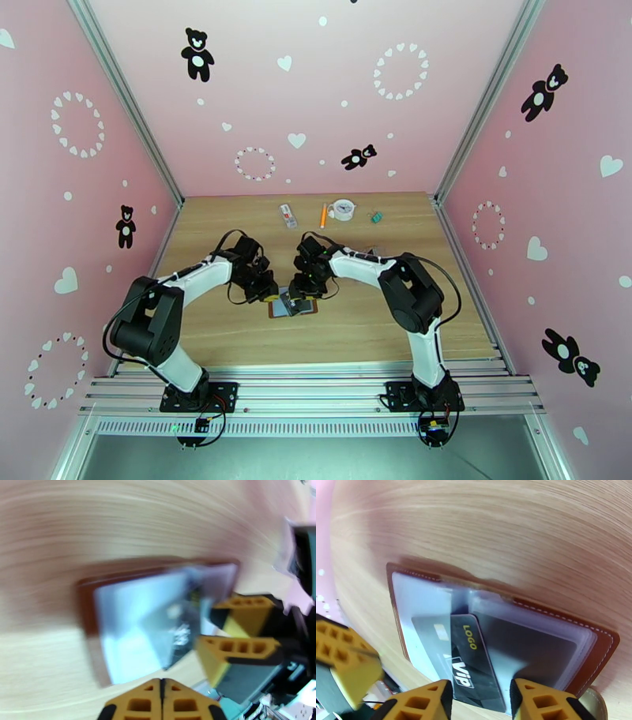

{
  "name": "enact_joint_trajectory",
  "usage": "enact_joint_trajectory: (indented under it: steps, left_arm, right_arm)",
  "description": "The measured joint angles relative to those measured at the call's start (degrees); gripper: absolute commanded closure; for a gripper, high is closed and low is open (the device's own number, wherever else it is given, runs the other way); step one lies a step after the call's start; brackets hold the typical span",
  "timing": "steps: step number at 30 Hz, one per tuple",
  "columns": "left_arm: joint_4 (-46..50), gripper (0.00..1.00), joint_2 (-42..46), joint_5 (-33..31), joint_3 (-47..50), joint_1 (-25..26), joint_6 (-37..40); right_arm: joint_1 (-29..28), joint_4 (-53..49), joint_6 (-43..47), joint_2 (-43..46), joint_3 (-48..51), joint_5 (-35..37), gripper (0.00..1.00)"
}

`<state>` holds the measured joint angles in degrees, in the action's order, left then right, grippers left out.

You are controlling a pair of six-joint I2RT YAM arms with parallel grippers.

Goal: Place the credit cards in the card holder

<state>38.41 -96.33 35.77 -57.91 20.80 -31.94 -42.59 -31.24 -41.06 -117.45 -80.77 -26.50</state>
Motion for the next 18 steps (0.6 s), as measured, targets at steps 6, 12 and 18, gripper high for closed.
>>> enact_joint_trajectory:
  steps: [6,12,18]
  left_arm:
    - [0.2,1.00,-6.1,0.6,-2.1,2.0,0.7]
    - [0.2,1.00,-8.2,-1.4,-1.8,1.8,0.7]
    - [0.0,1.00,-8.1,-1.8,-1.4,1.2,0.7]
  right_arm:
    - [0.2,2.5,-1.4,0.0,0.8,-0.8,0.56]
    - [0.4,4.0,-2.0,0.1,1.6,-1.7,0.56]
    - [0.7,4.7,-2.1,0.1,2.0,-2.7,0.56]
